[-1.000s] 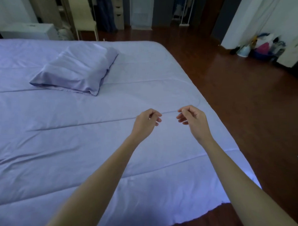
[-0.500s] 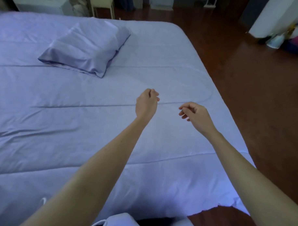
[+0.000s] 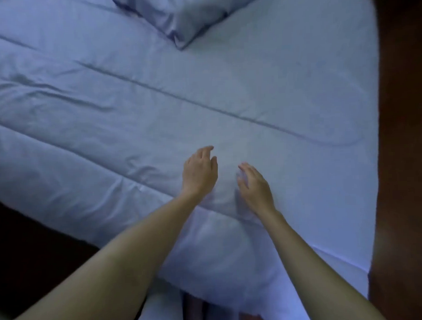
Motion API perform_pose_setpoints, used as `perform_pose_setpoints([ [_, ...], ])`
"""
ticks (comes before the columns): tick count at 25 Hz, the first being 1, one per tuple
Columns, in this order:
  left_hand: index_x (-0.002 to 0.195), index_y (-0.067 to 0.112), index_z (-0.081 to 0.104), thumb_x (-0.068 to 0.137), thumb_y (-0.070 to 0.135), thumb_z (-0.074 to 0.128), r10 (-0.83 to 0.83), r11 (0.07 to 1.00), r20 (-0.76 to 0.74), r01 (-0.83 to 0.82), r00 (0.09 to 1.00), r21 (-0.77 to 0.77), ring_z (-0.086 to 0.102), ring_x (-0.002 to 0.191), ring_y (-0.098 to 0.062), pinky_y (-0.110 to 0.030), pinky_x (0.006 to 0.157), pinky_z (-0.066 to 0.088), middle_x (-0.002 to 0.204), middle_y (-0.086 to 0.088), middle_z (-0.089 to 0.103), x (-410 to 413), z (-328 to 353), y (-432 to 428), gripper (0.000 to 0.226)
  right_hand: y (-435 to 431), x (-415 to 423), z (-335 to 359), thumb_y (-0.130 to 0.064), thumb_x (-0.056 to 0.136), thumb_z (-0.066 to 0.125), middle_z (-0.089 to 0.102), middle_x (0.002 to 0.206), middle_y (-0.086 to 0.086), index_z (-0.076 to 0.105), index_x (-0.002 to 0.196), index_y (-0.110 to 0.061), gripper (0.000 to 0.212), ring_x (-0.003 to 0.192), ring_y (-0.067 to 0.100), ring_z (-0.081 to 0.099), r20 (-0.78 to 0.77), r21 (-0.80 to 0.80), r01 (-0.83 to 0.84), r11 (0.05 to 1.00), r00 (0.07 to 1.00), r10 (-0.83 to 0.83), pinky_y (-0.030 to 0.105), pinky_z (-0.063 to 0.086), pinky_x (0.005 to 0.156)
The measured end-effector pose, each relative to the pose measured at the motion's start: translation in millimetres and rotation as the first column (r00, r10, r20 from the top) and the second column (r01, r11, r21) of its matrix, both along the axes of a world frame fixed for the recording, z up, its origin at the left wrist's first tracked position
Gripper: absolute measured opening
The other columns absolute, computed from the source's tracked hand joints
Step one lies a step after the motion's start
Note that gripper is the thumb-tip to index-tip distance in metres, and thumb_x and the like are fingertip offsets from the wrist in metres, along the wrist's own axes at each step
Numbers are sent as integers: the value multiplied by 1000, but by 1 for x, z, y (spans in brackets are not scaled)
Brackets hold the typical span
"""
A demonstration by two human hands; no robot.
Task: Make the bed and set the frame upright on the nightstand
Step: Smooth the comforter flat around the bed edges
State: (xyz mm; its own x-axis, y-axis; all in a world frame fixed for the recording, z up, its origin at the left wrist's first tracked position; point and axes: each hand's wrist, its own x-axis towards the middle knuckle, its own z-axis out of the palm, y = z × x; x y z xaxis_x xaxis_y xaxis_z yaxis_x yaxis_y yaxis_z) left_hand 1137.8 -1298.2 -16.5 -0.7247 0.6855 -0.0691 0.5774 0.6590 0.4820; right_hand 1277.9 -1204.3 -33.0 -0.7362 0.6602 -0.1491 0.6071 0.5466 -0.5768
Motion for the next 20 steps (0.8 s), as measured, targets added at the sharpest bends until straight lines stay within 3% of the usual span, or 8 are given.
perform_pose_setpoints([
  [2, 130, 13, 53, 93, 32, 34, -53, 999, -124, 54, 991, 7, 56, 120, -29, -40, 99, 42, 133, -8, 58, 16, -21, -12, 46, -8, 17, -33, -46, 90, 27, 40, 152, 4, 43, 142, -16, 62, 141, 24, 36, 130, 161, -170, 972, 980, 149, 45, 25, 113],
  [4, 130, 10, 56, 90, 33, 34, -208, 977, -316, 214, 926, -15, 54, 126, -26, -43, 104, 41, 135, -8, 58, 28, -39, -20, 51, 1, 38, -48, -47, 92, 28, 37, 153, 1, 40, 144, -24, 58, 141, 24, 35, 184, 305, -184, 934, 974, 132, 52, 24, 112],
  [8, 143, 12, 41, 92, 37, 38, -664, 743, -344, 641, 664, -194, 38, 139, -24, -44, 115, 19, 149, -6, 42, 54, -61, -23, 56, 41, 121, -60, -47, 91, 29, 41, 151, 5, 43, 142, -24, 57, 138, 31, 37, 195, 375, 124, 919, 958, -209, 56, 25, 109],
  [10, 146, 15, 34, 94, 42, 34, -678, 735, -262, 639, 687, -227, 32, 143, -23, -46, 117, 19, 154, -4, 35, 54, -67, -28, 59, 50, 174, -62, -49, 91, 25, 35, 154, 7, 39, 144, -24, 60, 141, 32, 31, 200, 372, 291, 882, 902, -382, 56, 24, 109],
  [14, 150, 17, 25, 92, 50, 25, -301, 938, -243, 241, 922, -248, 24, 146, -24, -43, 118, 14, 157, -5, 26, -14, -79, -85, 66, 60, 248, -51, -54, 87, 17, 28, 156, 13, 29, 148, -25, 68, 141, 36, 27, 285, 244, 614, 751, 695, -660, 61, 23, 109],
  [17, 152, 14, 11, 95, 52, 19, 159, 906, -203, -225, 966, -359, 7, 149, -23, -47, 119, 4, 161, -5, 10, -76, -75, -145, 69, 80, 210, -35, -39, 80, 23, 39, 145, 21, 40, 140, -15, 67, 136, 39, 32, 212, 194, 822, 535, 497, -841, 62, 20, 108],
  [18, 152, 13, 8, 96, 52, 18, 299, 851, -197, -355, 934, -388, 3, 149, -25, -49, 119, 2, 162, -6, 6, -89, -70, -157, 70, 84, 181, -30, -37, 77, 25, 43, 142, 22, 45, 135, -9, 68, 135, 38, 34, 152, 191, 802, 566, 545, -824, 59, 23, 108],
  [20, 152, 6, 8, 97, 49, 18, 472, 750, -198, -509, 859, -421, 2, 148, -29, -54, 119, 3, 161, -11, 4, -103, -61, -158, 70, 81, 103, -24, -38, 74, 26, 48, 137, 24, 52, 127, -2, 69, 131, 37, 41, 14, 158, 619, 770, 778, -628, 54, 33, 106],
])
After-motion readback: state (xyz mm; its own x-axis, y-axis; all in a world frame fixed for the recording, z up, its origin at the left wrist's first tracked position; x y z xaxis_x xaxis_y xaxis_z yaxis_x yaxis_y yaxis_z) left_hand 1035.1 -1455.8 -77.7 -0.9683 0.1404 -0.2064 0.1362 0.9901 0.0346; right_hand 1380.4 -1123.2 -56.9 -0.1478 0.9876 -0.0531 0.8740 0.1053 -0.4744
